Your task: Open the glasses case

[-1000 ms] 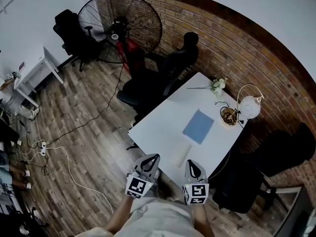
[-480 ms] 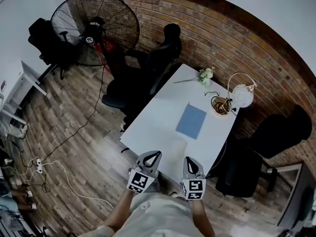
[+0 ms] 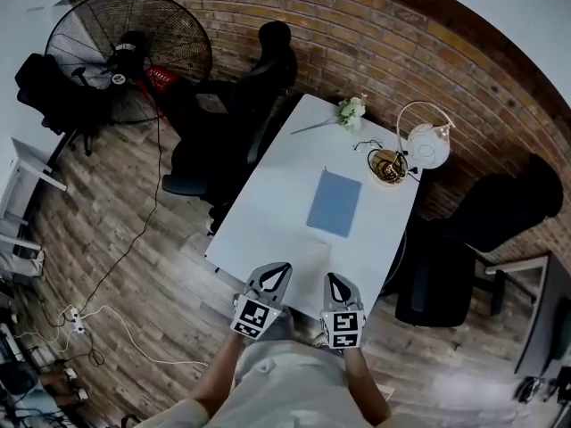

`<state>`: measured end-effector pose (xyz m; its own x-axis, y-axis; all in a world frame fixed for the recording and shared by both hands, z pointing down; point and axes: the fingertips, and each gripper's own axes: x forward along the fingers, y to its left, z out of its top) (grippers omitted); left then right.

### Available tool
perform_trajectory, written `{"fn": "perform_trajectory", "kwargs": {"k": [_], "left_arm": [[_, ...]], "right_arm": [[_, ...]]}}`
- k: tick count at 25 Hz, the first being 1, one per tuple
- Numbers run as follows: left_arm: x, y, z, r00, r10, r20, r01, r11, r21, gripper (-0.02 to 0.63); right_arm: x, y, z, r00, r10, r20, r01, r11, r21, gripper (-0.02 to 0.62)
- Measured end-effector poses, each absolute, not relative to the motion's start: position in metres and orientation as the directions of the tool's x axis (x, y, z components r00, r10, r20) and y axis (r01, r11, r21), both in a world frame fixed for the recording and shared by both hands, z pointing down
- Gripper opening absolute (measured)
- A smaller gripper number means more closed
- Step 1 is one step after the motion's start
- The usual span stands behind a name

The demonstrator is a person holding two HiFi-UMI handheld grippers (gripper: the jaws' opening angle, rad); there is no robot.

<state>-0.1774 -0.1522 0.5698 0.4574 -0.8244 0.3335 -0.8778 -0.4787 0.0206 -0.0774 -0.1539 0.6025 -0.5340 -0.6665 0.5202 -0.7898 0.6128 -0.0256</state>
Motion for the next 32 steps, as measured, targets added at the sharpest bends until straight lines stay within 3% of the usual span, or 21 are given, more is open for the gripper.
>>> {"fn": "perform_trajectory", "kwargs": {"k": [26,32], "left_arm": [[-0.173,-0.208,0.667,0.572,-0.654,0.496,-0.77,-0.636,0.051,0.003],[-0.169,-0.212,0.68,0.595,-0.619,0.513,-0.745,-0.663,0.064,0.003]], "right_arm": [[-0.092,-0.177,0.7,-0.374,-0.553,0.744,-0.874,0.478,-0.083,0.028],[-0.1,-0.176,0.714,-0.356,-0.53,0.77,-0.874,0.48,-0.074,0.064]]}}
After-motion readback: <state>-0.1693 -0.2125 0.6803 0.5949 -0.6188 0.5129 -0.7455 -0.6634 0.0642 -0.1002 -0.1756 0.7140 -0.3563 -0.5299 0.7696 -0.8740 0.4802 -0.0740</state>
